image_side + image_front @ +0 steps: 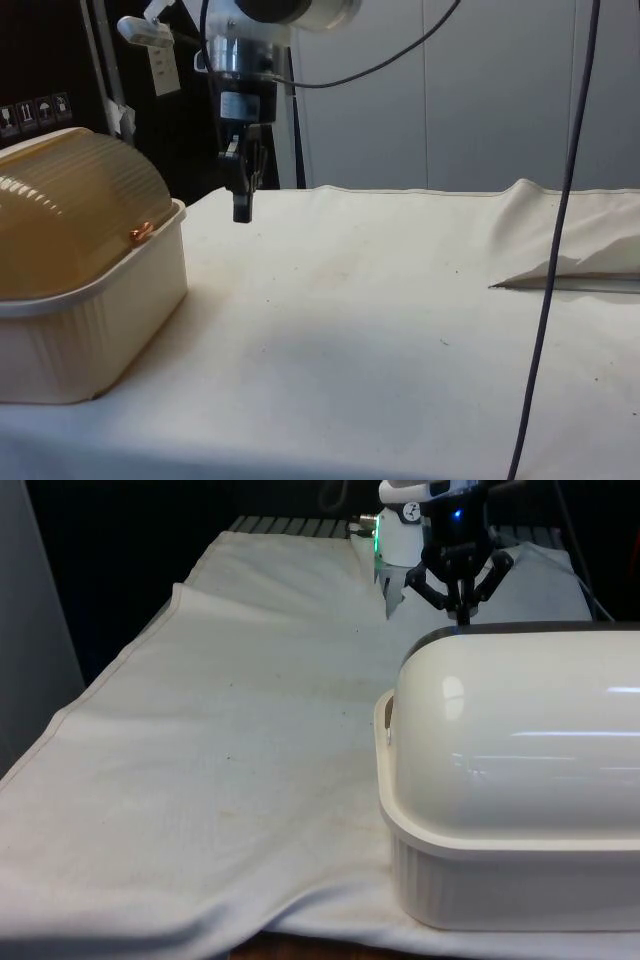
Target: Open the lid, then close it.
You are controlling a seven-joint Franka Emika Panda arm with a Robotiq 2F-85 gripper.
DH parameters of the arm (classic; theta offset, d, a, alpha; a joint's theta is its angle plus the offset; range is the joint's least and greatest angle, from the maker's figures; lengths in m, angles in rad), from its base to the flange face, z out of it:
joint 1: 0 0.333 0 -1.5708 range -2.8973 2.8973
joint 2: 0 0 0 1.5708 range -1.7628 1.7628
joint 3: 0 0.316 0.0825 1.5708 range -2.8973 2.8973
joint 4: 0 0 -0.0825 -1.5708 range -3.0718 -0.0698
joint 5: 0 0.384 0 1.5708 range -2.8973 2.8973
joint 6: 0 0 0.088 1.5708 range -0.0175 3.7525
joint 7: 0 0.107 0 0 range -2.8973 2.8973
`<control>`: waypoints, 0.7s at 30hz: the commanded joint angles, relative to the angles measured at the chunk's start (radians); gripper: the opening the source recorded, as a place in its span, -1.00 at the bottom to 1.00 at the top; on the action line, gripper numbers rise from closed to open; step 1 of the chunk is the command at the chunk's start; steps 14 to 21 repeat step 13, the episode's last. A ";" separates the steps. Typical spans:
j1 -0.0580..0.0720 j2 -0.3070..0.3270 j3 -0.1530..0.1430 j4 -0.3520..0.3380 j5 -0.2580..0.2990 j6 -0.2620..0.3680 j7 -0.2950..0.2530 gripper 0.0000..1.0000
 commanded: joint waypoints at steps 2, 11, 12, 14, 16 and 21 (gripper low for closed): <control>0.003 0.003 -0.012 -0.001 -0.021 -0.001 0.023 -1.00; 0.004 0.005 -0.020 -0.001 -0.014 0.002 0.028 -1.00; 0.004 0.005 -0.019 0.000 -0.012 0.002 0.026 -1.00; 0.003 0.005 -0.019 0.000 -0.011 0.001 0.024 -1.00; 0.003 0.005 -0.019 0.000 -0.011 0.001 0.024 -1.00; 0.003 0.005 -0.019 0.000 -0.011 0.001 0.024 -1.00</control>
